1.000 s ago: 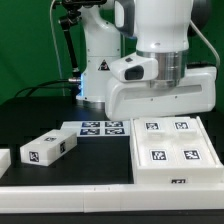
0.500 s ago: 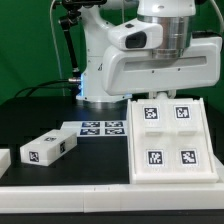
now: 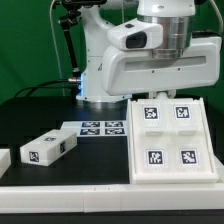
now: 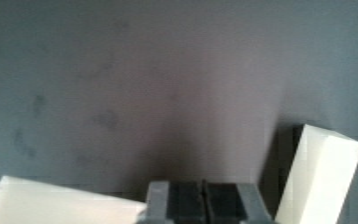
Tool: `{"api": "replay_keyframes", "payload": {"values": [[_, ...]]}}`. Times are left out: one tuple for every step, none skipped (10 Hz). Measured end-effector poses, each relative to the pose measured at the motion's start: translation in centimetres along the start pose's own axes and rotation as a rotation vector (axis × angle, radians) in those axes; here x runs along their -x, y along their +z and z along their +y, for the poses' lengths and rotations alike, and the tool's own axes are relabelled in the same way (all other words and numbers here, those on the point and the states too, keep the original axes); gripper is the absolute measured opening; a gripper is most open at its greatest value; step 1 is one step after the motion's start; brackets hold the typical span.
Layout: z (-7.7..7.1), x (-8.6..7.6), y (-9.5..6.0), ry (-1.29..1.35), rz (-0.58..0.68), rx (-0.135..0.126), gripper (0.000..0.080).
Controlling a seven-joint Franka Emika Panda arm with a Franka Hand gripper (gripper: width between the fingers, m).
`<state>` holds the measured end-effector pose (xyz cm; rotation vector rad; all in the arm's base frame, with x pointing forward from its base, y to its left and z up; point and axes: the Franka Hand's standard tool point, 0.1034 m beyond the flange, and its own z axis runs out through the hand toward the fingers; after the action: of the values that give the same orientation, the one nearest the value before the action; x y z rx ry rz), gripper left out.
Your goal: Assemble cabinet
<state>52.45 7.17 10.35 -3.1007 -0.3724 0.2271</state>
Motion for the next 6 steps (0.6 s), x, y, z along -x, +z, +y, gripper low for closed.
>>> {"api": "replay_keyframes", "payload": {"values": [[0.5, -0.3, -1.1, -0.009, -0.001, 0.002, 0.0002], [0.9, -0.4, -1.7, -0.012, -0.008, 0.003, 0.0002], [1.0, -0.5, -2.0, -0.013, -0.018, 0.003, 0.0002], [1.3, -0.8, -2.7, -0.016, -0.032, 0.003, 0.0002], [1.5, -1.3, -2.9, -0.021, -0.033, 0.002, 0.0002], [1.5, -1.5, -2.9, -0.022, -0.041, 0.001, 0.0002]]}}
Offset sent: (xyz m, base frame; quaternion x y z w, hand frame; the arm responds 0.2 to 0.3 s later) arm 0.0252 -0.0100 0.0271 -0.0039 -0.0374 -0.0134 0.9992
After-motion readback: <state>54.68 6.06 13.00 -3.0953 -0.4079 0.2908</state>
